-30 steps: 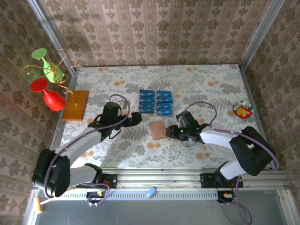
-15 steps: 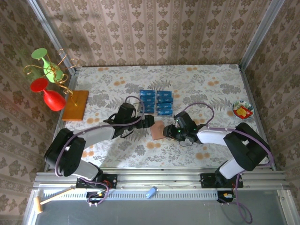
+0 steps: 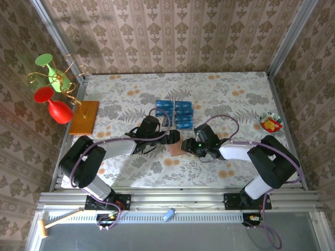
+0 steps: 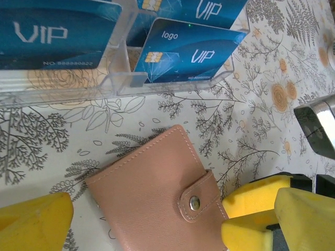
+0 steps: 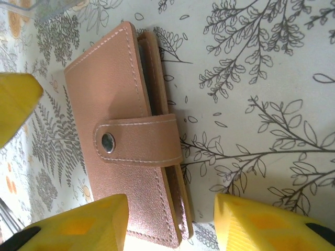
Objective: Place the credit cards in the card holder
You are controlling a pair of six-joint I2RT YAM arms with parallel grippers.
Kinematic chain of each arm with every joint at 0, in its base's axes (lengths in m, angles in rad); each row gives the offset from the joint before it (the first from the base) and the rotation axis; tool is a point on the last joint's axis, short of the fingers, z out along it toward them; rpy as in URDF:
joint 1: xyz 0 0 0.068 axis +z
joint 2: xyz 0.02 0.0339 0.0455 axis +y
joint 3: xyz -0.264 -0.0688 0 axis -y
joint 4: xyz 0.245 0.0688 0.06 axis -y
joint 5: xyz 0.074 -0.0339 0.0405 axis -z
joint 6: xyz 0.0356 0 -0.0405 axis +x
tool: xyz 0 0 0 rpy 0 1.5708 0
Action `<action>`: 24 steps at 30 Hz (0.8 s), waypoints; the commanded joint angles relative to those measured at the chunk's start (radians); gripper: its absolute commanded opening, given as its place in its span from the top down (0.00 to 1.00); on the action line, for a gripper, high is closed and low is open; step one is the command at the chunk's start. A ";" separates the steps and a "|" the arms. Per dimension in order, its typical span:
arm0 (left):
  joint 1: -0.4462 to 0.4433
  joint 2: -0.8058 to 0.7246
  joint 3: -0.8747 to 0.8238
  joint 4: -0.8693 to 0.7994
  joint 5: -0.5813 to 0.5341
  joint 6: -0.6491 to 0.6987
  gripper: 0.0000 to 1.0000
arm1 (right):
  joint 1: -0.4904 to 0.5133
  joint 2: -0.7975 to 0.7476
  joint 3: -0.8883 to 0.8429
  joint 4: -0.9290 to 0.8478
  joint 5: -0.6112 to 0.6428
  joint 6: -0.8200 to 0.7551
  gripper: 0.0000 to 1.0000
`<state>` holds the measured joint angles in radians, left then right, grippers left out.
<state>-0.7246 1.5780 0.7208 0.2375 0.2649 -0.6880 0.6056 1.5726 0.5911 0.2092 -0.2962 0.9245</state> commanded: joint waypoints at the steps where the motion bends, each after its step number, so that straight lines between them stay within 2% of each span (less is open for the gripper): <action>1: -0.011 0.016 0.014 0.047 -0.010 -0.025 0.00 | 0.025 0.079 -0.016 0.131 -0.055 0.042 0.53; 6: -0.021 0.030 0.009 0.071 -0.014 -0.039 0.00 | 0.047 0.106 -0.012 0.179 -0.075 0.069 0.58; 10: -0.029 0.038 0.011 0.080 -0.016 -0.041 0.00 | 0.058 0.120 -0.004 0.183 -0.072 0.073 0.69; 16: -0.037 0.047 0.006 0.098 -0.019 -0.052 0.00 | 0.059 0.127 -0.004 0.205 -0.084 0.083 1.00; 24: -0.002 -0.041 0.027 0.008 -0.030 -0.012 0.00 | 0.057 0.034 -0.014 0.188 -0.086 0.090 1.00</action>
<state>-0.7467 1.6012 0.7208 0.2855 0.2527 -0.7216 0.6571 1.6672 0.5884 0.4114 -0.3695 1.0027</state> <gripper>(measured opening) 0.999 0.068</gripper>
